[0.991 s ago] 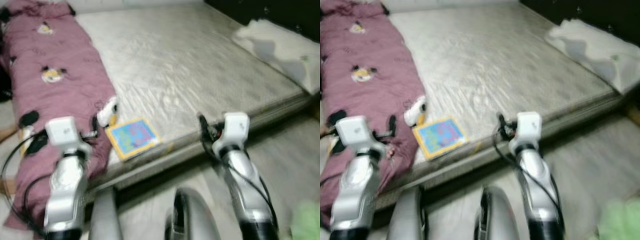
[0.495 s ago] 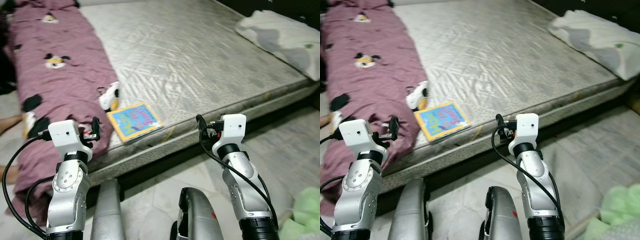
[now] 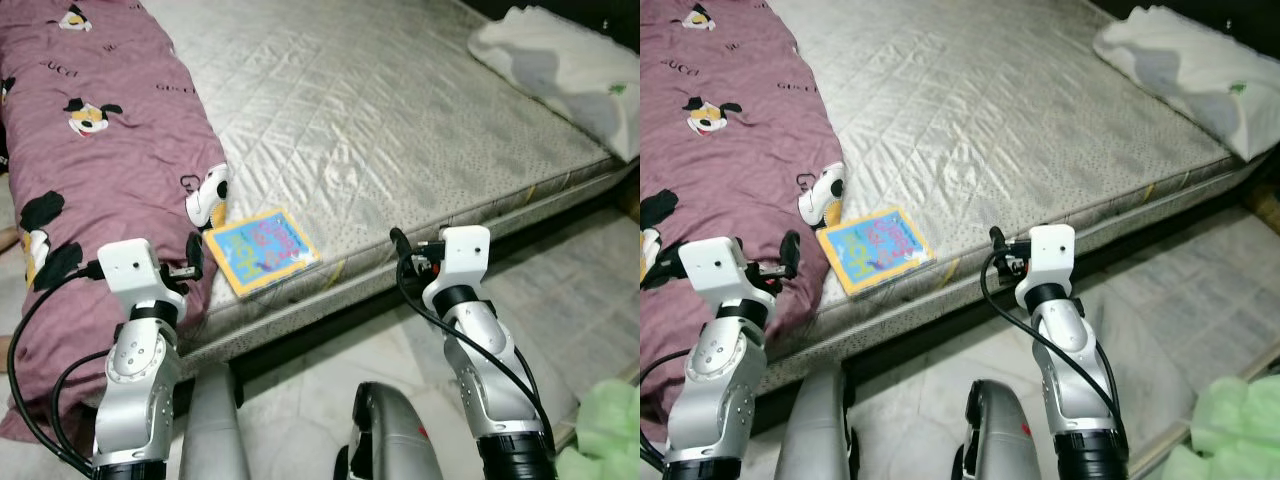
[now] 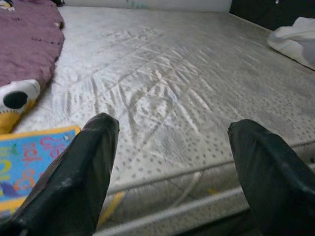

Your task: Clean up the room

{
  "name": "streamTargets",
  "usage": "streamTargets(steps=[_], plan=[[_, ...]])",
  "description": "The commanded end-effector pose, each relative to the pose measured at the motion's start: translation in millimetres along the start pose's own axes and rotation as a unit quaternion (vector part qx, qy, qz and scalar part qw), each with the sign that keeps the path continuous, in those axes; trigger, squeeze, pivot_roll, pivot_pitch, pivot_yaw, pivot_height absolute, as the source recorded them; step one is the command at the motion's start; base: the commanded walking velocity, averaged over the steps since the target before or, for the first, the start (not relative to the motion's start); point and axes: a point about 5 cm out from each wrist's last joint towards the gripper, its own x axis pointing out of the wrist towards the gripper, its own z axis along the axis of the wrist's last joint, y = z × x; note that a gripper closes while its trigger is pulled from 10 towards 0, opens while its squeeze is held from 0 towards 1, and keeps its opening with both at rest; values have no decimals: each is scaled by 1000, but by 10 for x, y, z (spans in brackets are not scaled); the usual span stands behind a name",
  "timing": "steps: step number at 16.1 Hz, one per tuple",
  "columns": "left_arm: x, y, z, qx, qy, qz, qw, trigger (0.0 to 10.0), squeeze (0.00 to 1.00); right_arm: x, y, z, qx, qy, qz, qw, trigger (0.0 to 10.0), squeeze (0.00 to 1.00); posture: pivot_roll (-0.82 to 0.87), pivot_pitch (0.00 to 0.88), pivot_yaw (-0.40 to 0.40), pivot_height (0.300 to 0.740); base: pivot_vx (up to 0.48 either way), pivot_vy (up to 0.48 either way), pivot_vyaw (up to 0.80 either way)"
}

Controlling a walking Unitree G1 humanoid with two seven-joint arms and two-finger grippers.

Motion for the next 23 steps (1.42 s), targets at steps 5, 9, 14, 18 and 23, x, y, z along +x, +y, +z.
streamTargets(steps=[5, 9, 14, 18, 23], plan=[[5, -30, 22, 0, -1, -2, 1000, 10000, 0, 3, -36, -4, -8, 5, -1, 1000, 10000, 0, -5, 98, -83, 607, 186, 0, 0], [12, -28, 32, -1, -4, 1, 1000, 10000, 0, 9, -30, -4, -9, 5, 0, 1000, 10000, 0, -4, 99, -81, 607, 0, 0, 0], [35, -29, 32, -7, -3, 7, 1000, 10000, 0, 11, -23, -5, -13, 5, 2, 1000, 10000, 0, -7, 98, -82, 607, 0, 0, 705], [44, -30, 31, -10, -4, 10, 1000, 10000, 0, 9, -36, -5, -5, 3, -1, 1000, 10000, 0, -7, 98, -82, 607, 0, 0, 0], [55, -45, 36, -14, -5, 8, 1000, 10000, 0, 16, -36, -3, -4, 4, 2, 1000, 10000, 0, -10, 102, -84, 568, 0, 0, 0]])
